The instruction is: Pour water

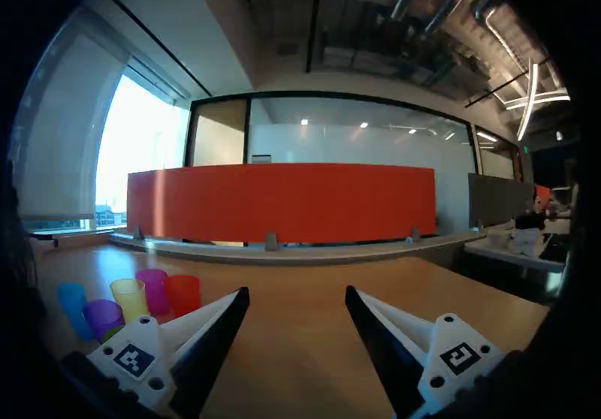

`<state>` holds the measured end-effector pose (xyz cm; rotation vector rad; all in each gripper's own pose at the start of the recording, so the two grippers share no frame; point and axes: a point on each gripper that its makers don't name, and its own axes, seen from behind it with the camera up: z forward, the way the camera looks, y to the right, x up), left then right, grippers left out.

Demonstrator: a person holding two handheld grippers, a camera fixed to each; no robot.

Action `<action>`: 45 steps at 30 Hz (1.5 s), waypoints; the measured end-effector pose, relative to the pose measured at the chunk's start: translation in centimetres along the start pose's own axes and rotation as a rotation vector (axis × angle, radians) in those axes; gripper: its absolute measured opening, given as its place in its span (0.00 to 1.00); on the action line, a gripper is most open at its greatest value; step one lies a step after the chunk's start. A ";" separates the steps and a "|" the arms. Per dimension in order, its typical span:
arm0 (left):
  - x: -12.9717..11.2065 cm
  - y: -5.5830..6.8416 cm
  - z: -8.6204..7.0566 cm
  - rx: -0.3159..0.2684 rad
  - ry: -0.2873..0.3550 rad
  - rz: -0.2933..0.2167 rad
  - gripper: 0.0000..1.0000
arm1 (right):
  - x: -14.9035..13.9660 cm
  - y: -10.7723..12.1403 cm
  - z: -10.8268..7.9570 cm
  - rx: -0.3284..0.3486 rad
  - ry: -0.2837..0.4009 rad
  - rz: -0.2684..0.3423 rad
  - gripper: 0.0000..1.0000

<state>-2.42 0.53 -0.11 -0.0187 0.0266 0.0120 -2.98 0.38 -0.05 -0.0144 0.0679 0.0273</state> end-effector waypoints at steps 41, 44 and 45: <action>0.0 0.0 0.0 0.000 0.000 0.000 0.86 | -0.7 0.4 0.0 -0.016 -0.040 -0.002 0.99; 0.0 0.0 0.0 0.000 0.000 0.000 0.86 | -0.7 0.3 0.0 -0.017 -0.040 -0.002 0.99; 0.0 0.0 0.0 0.000 0.000 0.000 0.86 | -0.7 0.3 0.0 -0.017 -0.040 -0.002 0.99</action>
